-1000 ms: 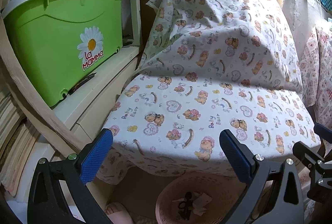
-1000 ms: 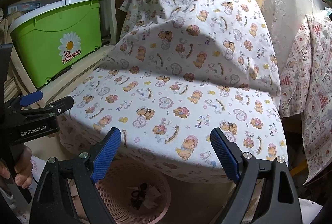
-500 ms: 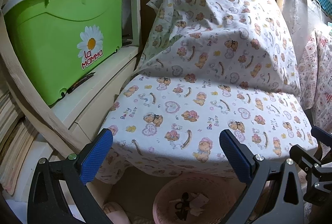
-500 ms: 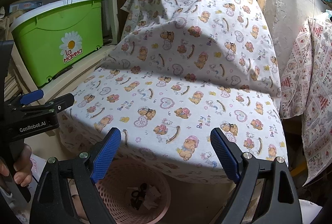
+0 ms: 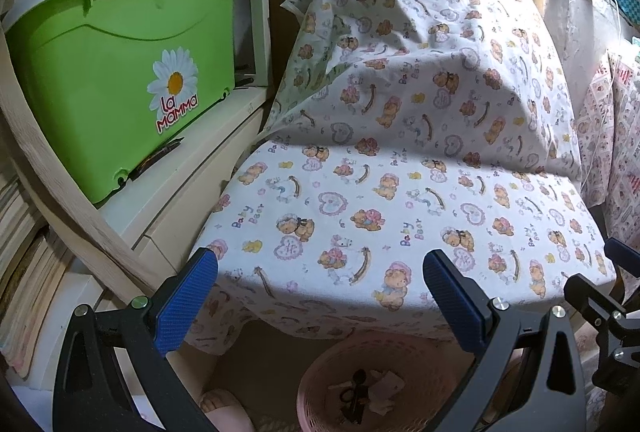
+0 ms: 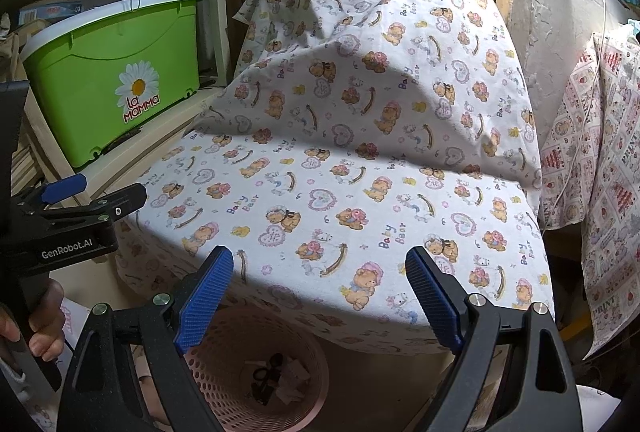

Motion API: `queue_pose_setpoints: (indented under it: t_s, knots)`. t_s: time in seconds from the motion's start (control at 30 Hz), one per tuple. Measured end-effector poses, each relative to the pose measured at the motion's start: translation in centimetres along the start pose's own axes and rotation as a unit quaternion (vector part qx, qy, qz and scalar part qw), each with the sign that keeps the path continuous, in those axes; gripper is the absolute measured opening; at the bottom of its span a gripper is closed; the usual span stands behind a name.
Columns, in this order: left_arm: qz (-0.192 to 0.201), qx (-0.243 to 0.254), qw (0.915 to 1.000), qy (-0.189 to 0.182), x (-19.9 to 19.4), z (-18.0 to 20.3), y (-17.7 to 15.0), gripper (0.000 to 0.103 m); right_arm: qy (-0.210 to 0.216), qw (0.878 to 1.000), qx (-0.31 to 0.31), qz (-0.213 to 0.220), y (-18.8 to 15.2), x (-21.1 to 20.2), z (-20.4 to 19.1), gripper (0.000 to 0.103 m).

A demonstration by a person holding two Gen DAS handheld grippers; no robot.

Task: Collect trash

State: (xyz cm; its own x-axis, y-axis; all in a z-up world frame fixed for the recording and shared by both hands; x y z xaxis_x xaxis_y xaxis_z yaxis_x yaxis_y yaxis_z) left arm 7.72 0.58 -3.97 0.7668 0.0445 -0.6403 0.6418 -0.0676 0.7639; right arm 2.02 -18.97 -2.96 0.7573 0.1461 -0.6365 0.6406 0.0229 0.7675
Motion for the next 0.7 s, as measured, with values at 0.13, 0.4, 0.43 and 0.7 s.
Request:
queue_pose_setpoints:
  t_s: [0.13, 0.4, 0.43, 0.7]
  knots:
    - [-0.001, 0.003, 1.0, 0.0, 0.1, 0.03, -0.05, 0.101, 0.002, 1.0, 0.0, 0.0, 0.08, -0.07, 0.0, 0.089]
    - [0.0, 0.002, 1.0, 0.0, 0.15, -0.03, 0.01, 0.101, 0.002, 1.0, 0.0, 0.0, 0.05, -0.03, 0.08, 0.089]
    - [-0.001, 0.002, 1.0, 0.0, 0.15, -0.03, -0.01, 0.101, 0.001, 1.0, 0.0, 0.0, 0.07, -0.03, 0.1, 0.089]
    - [0.0, 0.006, 1.0, 0.003, 0.16, 0.0, -0.05, 0.101, 0.002, 1.0, -0.001, 0.0, 0.04, -0.08, 0.05, 0.089]
Point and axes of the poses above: each gripper's, at about its wrist camera, not at the fingertips, and x roughly the way its jaws point, z to its right, y to its top, the point moved 8 cm from there along x, roughly the way its jaws point, and after that the axes turned 7 degrees about y, right-handed, at the moved point
